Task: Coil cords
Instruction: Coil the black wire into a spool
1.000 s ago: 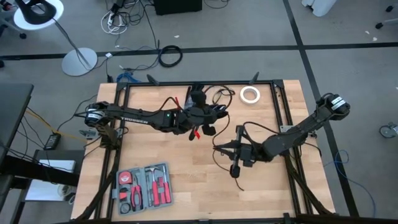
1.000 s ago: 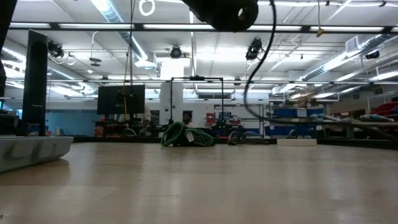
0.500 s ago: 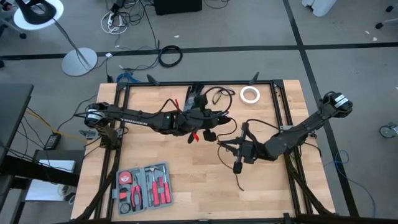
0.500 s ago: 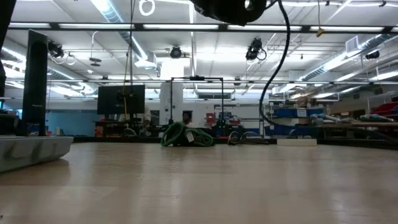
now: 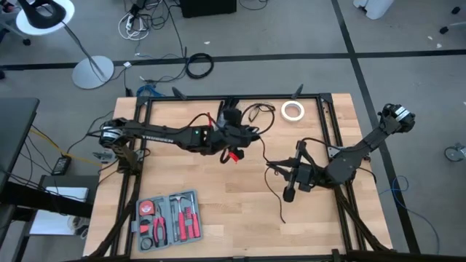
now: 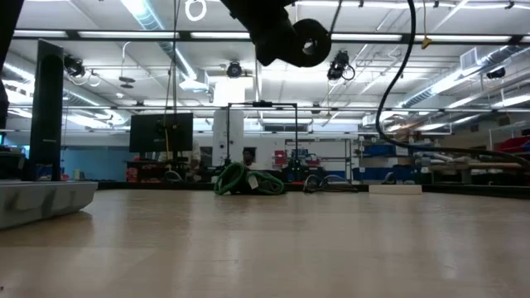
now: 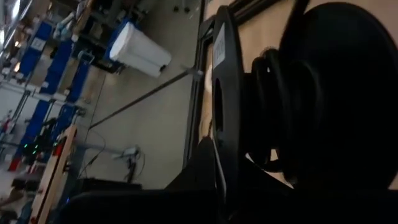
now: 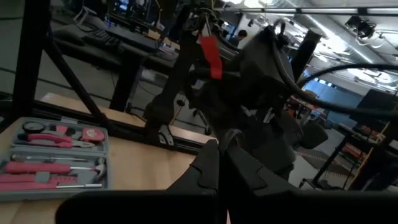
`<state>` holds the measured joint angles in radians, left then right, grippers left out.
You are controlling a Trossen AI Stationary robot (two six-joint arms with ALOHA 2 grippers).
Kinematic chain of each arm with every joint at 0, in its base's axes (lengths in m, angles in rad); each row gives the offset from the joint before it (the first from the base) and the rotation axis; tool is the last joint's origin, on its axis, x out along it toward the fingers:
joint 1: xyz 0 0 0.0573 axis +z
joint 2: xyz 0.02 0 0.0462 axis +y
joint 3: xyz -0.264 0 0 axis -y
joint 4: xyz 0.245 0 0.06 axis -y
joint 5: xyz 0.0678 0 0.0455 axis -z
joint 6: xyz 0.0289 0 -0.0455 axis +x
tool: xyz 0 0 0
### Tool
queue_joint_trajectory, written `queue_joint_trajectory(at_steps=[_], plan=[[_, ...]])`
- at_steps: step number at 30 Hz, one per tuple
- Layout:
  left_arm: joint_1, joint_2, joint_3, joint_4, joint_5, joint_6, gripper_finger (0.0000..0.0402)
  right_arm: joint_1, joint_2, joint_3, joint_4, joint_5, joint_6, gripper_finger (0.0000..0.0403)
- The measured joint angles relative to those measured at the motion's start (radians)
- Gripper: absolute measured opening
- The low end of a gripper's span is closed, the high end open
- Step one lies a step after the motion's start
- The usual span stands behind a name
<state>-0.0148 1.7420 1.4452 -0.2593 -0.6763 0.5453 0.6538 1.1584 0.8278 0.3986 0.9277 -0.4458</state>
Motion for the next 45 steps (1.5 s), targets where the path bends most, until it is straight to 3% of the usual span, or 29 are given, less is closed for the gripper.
queue_joint_trajectory(at_steps=[4,9,16,23,30,40,45], plan=[[0.017,0.000,0.000,-0.004,-0.009,0.005,0.0000,0.010,0.000,-0.001,0.004,0.002,-0.016,0.0024],[0.026,0.000,0.000,0.011,-0.058,0.080,0.0000,0.034,0.000,-0.001,-0.021,-0.007,0.047,0.0080],[0.027,0.000,0.000,0.230,-0.118,0.211,0.0000,0.018,0.012,-0.001,-0.029,-0.191,0.180,0.0131],[0.027,0.000,0.000,0.417,-0.131,0.282,0.0000,0.012,0.068,-0.001,-0.049,-0.228,0.205,0.0133],[-0.003,0.000,0.000,0.577,-0.089,0.289,0.0000,-0.017,0.100,-0.001,-0.188,-0.243,0.348,0.0134],[-0.047,0.000,0.000,0.802,-0.009,0.291,0.0000,-0.097,0.107,-0.001,-0.407,-0.529,0.627,0.0130],[-0.059,0.000,0.000,0.863,-0.007,0.338,0.0000,-0.070,0.132,0.000,-0.478,-0.552,0.701,0.0127]])
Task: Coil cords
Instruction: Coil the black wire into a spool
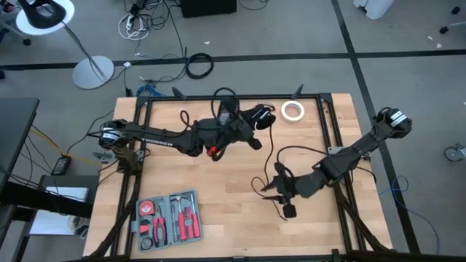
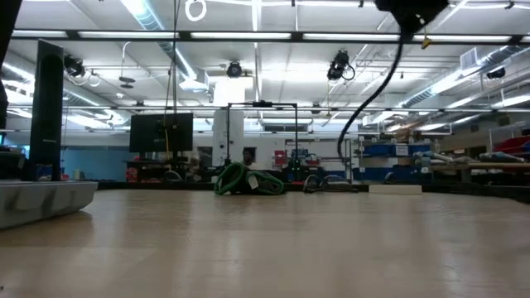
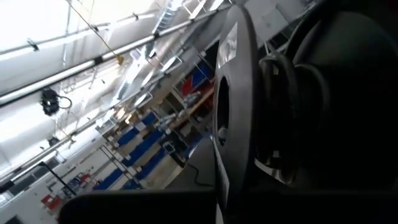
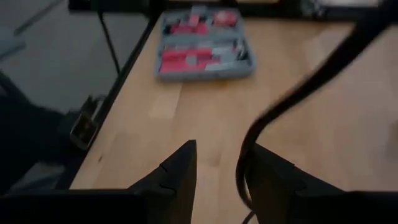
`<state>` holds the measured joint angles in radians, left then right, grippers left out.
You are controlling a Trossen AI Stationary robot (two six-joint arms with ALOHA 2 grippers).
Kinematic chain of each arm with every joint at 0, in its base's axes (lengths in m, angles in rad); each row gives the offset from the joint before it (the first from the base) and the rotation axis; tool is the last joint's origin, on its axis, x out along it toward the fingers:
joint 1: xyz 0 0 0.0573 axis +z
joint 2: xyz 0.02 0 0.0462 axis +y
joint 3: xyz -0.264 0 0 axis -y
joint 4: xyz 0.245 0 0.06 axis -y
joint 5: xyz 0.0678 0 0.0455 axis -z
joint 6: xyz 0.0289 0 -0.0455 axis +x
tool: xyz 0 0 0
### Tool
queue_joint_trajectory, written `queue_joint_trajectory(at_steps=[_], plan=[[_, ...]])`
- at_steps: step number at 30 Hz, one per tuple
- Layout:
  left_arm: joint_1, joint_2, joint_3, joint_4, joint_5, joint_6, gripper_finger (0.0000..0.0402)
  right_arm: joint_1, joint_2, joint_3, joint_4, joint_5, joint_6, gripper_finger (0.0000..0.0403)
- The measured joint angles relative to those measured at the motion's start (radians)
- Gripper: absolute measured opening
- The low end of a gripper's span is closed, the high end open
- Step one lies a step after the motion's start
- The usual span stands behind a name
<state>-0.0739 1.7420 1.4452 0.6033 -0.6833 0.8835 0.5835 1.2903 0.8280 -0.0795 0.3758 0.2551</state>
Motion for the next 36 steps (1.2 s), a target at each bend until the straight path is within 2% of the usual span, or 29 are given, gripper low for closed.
queue_joint_trajectory(at_steps=[6,14,21,27,34,36], plan=[[-0.019,0.000,0.000,0.073,0.011,0.033,0.0000,0.052,-0.006,0.000,-0.148,0.023,0.145,0.0121],[-0.041,0.000,0.000,0.139,0.052,0.057,0.0000,0.111,-0.011,0.000,-0.417,0.017,0.466,0.0121],[-0.052,0.000,0.000,0.262,0.118,0.042,0.0000,0.130,-0.011,0.000,-0.515,-0.155,0.646,0.0117],[-0.064,0.000,0.000,0.324,0.179,0.020,0.0000,0.159,-0.011,0.000,-0.639,-0.162,0.806,0.0114],[-0.072,0.000,0.000,0.334,0.206,0.007,0.0000,0.192,-0.017,0.000,-0.794,-0.041,0.925,0.0114],[-0.072,0.000,0.000,0.337,0.193,0.007,0.0000,0.214,-0.030,0.005,-0.788,0.046,0.914,0.0114]])
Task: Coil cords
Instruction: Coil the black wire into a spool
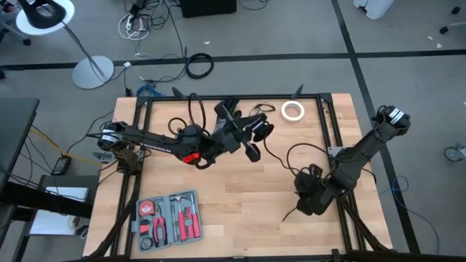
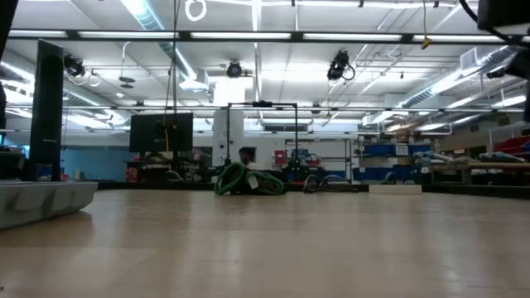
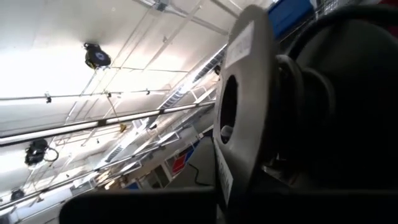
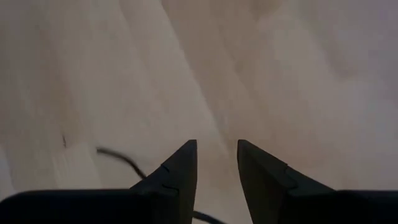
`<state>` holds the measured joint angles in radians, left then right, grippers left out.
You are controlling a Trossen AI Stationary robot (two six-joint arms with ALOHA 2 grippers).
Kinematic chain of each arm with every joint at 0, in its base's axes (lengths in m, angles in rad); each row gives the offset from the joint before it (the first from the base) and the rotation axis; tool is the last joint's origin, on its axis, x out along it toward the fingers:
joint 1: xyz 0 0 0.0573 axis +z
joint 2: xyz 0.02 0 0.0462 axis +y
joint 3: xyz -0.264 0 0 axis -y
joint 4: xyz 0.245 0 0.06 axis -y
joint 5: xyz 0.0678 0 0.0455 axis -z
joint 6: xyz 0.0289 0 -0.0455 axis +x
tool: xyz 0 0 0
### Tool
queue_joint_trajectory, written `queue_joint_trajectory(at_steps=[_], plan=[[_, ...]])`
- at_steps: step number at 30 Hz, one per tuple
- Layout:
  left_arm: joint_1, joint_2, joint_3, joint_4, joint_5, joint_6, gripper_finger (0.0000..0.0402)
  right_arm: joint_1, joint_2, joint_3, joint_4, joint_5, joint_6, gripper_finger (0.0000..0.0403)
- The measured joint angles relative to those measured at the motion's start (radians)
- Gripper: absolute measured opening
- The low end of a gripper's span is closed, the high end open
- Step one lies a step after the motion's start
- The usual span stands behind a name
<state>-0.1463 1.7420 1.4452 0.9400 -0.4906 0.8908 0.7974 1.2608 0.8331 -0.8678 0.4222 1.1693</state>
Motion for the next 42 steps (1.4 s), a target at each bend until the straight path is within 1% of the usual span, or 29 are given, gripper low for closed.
queue_joint_trajectory(at_steps=[2,7,9,14,17,20,22,23,26,28,29,31,34,36,39,42], plan=[[0.000,0.000,0.000,-0.002,-0.012,0.004,0.0000,0.034,-0.011,0.021,-0.024,0.095,0.001,0.0113],[0.000,0.000,0.000,-0.038,-0.017,0.005,0.0000,0.128,-0.039,0.096,-0.173,0.331,0.066,0.0113],[0.000,0.000,0.000,-0.041,-0.023,-0.007,0.0000,0.170,-0.062,0.118,-0.205,0.400,0.087,0.0113],[-0.006,0.000,0.000,-0.042,-0.030,-0.008,0.0000,0.249,-0.122,0.134,-0.259,0.421,0.142,0.0113],[-0.011,0.000,0.000,-0.042,-0.030,-0.007,0.0000,0.270,-0.144,0.134,-0.276,0.420,0.158,0.0113],[-0.015,0.000,0.000,-0.043,-0.030,0.011,0.0000,0.268,-0.152,0.134,-0.368,0.423,0.260,0.0112],[-0.018,0.000,0.000,-0.062,-0.028,0.019,0.0000,0.259,-0.151,0.134,-0.403,0.470,0.294,0.0112],[-0.018,0.000,0.000,-0.084,-0.018,0.019,0.0000,0.253,-0.151,0.134,-0.396,0.524,0.290,0.0112],[-0.018,0.000,0.000,-0.151,0.011,0.007,0.0000,0.237,-0.151,0.134,-0.307,0.738,0.166,0.0112],[-0.018,0.000,0.000,-0.174,0.043,-0.035,0.0000,0.220,-0.151,0.134,-0.258,0.869,0.072,0.0112],[-0.018,0.000,0.000,-0.176,0.056,-0.059,0.0000,0.210,-0.152,0.134,-0.251,0.912,0.042,0.0112],[-0.018,0.000,0.000,-0.183,0.073,-0.090,0.0000,0.185,-0.153,0.134,-0.252,0.954,0.019,0.0112],[-0.018,0.000,0.000,-0.188,0.125,-0.119,0.0000,0.150,-0.153,0.134,-0.238,0.961,0.001,0.0112],[-0.018,0.000,0.000,-0.186,0.155,-0.133,0.0000,0.129,-0.148,0.134,-0.180,0.945,-0.054,0.0111],[-0.018,0.000,0.000,-0.209,0.177,-0.151,0.0000,0.096,-0.133,0.134,-0.003,0.896,-0.237,0.0111],[-0.018,0.000,0.000,-0.251,0.183,-0.166,0.0000,0.056,-0.104,0.134,0.248,0.809,-0.494,0.0111]])
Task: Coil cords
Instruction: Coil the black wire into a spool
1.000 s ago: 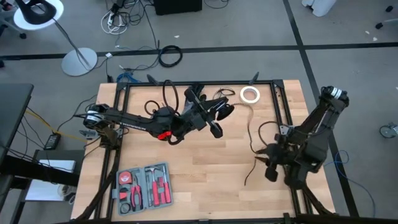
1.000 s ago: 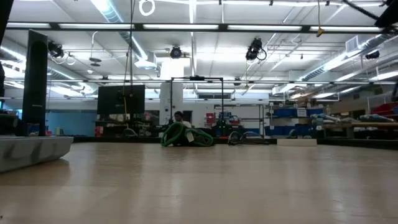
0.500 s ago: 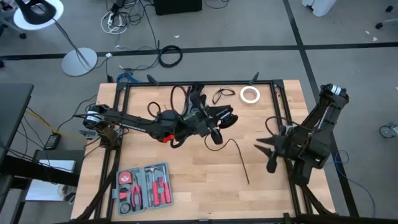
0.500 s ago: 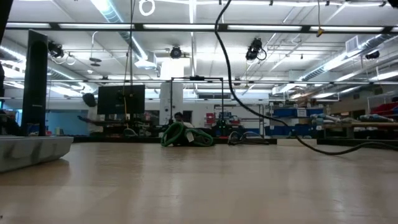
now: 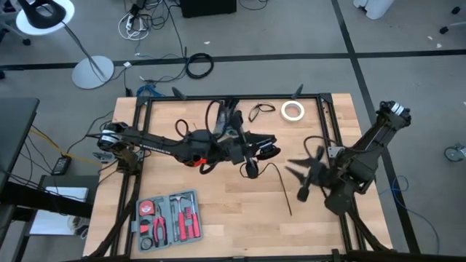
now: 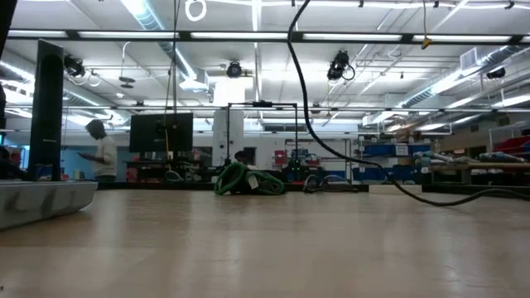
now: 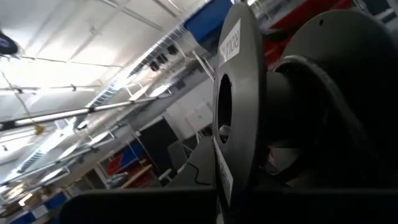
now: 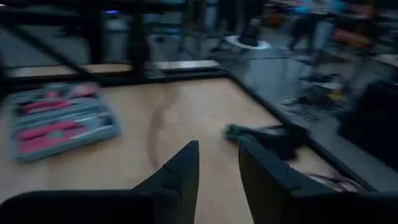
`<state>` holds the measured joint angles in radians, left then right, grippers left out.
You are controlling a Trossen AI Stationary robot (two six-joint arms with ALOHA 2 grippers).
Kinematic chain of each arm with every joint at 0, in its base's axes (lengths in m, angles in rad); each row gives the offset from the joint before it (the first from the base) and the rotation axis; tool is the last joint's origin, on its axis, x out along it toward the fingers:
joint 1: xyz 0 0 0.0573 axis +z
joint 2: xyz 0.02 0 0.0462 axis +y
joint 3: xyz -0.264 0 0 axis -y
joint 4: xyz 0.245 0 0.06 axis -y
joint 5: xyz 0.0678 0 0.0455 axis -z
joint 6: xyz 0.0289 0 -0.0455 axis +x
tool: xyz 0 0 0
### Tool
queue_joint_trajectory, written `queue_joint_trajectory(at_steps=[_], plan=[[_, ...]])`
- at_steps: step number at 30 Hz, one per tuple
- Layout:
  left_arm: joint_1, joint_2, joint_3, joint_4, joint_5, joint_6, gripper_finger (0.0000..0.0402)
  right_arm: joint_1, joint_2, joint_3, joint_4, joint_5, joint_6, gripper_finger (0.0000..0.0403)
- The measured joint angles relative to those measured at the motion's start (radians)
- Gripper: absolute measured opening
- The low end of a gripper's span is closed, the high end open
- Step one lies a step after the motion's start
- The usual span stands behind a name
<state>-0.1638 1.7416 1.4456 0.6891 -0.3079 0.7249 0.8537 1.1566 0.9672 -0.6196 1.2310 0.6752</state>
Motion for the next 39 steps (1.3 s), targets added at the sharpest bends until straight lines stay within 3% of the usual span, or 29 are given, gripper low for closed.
queue_joint_trajectory(at_steps=[4,8,14,21,28,33,36,39], plan=[[-0.004,0.000,0.000,-0.048,0.006,-0.003,0.0000,-0.063,0.056,0.000,0.351,-0.176,-0.355,0.0111],[-0.022,0.000,0.000,-0.072,0.005,-0.031,0.0000,-0.107,0.085,0.000,0.475,-0.245,-0.500,0.0111],[-0.069,-0.002,0.000,-0.136,-0.017,-0.078,0.0000,-0.148,0.086,0.000,0.505,-0.381,-0.484,0.0111],[-0.162,-0.002,0.000,-0.258,-0.111,-0.150,0.0000,-0.136,0.116,-0.012,0.513,-0.441,-0.444,0.0111],[-0.263,-0.003,-0.034,-0.292,-0.137,-0.331,0.0000,-0.136,0.119,-0.162,0.598,-0.524,-0.304,0.0111],[-0.316,-0.003,-0.078,-0.311,-0.156,-0.444,0.0000,-0.139,0.119,-0.332,0.919,-0.697,-0.292,0.0112],[-0.339,-0.002,-0.132,-0.272,-0.203,-0.490,0.0000,-0.143,0.118,-0.439,1.191,-0.729,-0.334,0.0111],[-0.357,-0.002,-0.194,-0.195,-0.261,-0.512,0.0000,-0.150,0.118,-0.505,1.322,-0.730,-0.371,0.0111]])
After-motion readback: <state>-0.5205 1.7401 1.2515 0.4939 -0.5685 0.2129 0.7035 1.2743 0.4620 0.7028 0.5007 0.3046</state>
